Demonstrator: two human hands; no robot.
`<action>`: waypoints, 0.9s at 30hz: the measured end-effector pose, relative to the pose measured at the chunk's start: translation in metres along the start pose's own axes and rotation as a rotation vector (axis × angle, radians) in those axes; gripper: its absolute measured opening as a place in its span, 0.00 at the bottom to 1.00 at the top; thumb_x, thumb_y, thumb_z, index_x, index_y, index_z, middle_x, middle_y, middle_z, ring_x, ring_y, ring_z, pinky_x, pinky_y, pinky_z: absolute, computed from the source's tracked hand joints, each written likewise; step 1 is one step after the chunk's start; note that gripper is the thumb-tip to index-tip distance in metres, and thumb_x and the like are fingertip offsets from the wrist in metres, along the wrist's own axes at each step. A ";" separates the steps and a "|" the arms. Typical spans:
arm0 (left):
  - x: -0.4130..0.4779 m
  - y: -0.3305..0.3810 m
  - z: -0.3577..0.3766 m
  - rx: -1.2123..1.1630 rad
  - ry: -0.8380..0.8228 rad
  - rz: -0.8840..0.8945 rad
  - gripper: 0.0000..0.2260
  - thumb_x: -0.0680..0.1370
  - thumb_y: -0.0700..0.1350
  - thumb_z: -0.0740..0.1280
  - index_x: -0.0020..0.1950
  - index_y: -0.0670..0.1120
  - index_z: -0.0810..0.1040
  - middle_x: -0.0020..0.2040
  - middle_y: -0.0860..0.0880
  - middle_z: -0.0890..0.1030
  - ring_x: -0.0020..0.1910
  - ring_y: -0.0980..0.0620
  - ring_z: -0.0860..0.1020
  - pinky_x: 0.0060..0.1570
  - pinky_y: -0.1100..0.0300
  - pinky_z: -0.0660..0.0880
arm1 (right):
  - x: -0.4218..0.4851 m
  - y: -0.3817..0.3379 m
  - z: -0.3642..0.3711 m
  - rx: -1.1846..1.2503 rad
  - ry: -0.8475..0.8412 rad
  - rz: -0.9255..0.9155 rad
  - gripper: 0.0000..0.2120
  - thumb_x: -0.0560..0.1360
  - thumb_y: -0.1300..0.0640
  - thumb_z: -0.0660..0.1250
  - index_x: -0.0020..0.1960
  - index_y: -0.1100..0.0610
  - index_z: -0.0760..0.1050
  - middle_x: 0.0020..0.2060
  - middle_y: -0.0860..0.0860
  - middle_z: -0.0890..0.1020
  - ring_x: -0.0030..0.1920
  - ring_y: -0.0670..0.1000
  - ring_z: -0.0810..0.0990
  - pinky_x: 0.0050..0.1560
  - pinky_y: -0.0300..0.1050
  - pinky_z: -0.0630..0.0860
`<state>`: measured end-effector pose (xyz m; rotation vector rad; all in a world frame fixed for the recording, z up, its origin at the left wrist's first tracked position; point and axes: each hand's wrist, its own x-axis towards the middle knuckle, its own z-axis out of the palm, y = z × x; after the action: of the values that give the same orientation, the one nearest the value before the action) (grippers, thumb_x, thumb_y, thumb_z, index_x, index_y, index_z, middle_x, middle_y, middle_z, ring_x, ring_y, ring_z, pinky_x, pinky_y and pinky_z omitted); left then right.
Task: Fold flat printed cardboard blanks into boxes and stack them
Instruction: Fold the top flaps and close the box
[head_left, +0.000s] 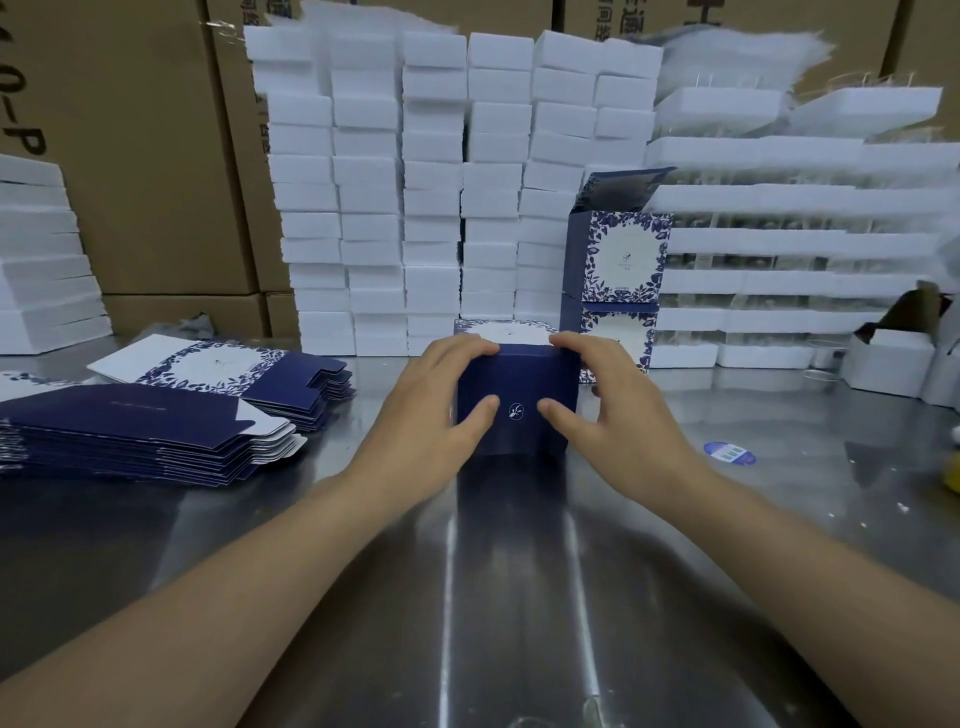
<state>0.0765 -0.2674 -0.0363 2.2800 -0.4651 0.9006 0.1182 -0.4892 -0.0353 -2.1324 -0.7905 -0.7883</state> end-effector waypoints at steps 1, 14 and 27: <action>0.000 0.000 0.000 -0.004 -0.005 -0.003 0.21 0.83 0.47 0.68 0.76 0.56 0.72 0.75 0.61 0.70 0.74 0.60 0.68 0.69 0.47 0.76 | 0.000 0.000 0.000 -0.011 -0.006 0.001 0.26 0.79 0.53 0.73 0.76 0.49 0.71 0.69 0.43 0.73 0.68 0.43 0.72 0.70 0.43 0.70; -0.001 0.009 0.002 -0.023 0.114 0.016 0.05 0.80 0.53 0.74 0.56 0.59 0.82 0.68 0.63 0.74 0.67 0.61 0.74 0.61 0.52 0.77 | 0.002 -0.010 -0.003 -0.009 0.004 -0.015 0.07 0.78 0.52 0.75 0.53 0.48 0.78 0.57 0.43 0.77 0.59 0.47 0.76 0.61 0.40 0.70; -0.001 -0.001 0.002 0.097 -0.009 0.000 0.23 0.77 0.45 0.77 0.67 0.64 0.76 0.58 0.63 0.79 0.55 0.64 0.76 0.52 0.72 0.69 | -0.003 -0.006 0.004 -0.057 -0.147 -0.062 0.18 0.76 0.58 0.76 0.63 0.45 0.78 0.59 0.43 0.78 0.61 0.47 0.76 0.65 0.46 0.73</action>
<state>0.0768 -0.2681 -0.0387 2.3724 -0.4341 0.9317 0.1131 -0.4841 -0.0375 -2.2462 -0.9248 -0.6991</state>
